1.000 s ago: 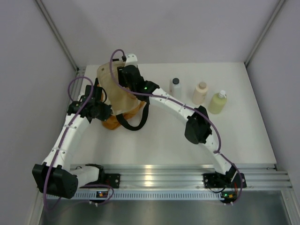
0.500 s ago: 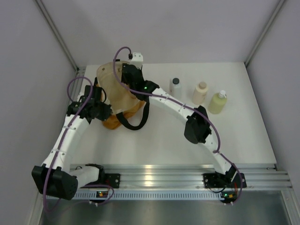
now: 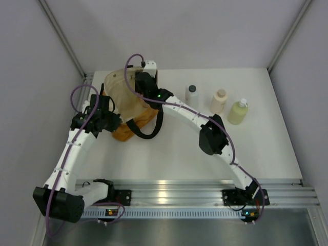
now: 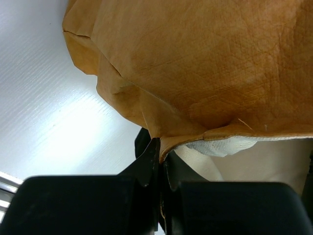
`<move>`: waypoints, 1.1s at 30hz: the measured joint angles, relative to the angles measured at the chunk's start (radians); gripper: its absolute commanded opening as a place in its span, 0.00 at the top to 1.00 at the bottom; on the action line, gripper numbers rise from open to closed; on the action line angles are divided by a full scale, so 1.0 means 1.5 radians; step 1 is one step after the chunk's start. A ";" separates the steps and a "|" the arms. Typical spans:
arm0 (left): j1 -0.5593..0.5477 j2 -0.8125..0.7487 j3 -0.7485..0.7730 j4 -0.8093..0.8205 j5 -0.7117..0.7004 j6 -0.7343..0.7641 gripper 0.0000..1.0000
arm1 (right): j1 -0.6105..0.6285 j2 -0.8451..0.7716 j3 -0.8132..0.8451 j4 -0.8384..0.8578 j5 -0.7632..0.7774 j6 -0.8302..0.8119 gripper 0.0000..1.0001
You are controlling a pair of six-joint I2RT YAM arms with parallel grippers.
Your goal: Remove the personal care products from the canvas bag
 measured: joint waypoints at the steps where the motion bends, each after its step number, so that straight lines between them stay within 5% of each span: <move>1: 0.000 0.000 0.000 0.000 0.000 0.000 1.00 | 0.000 0.002 0.001 0.000 -0.001 -0.005 0.51; 14: -0.001 0.000 0.000 0.001 0.000 0.003 1.00 | 0.000 0.026 0.009 0.046 0.000 -0.066 0.52; 25: -0.001 -0.003 0.000 0.005 0.000 0.021 1.00 | -0.007 0.036 0.008 0.080 0.018 -0.114 0.99; 33: -0.001 -0.003 0.000 0.010 0.000 0.030 1.00 | -0.007 -0.004 -0.090 0.172 -0.018 -0.153 1.00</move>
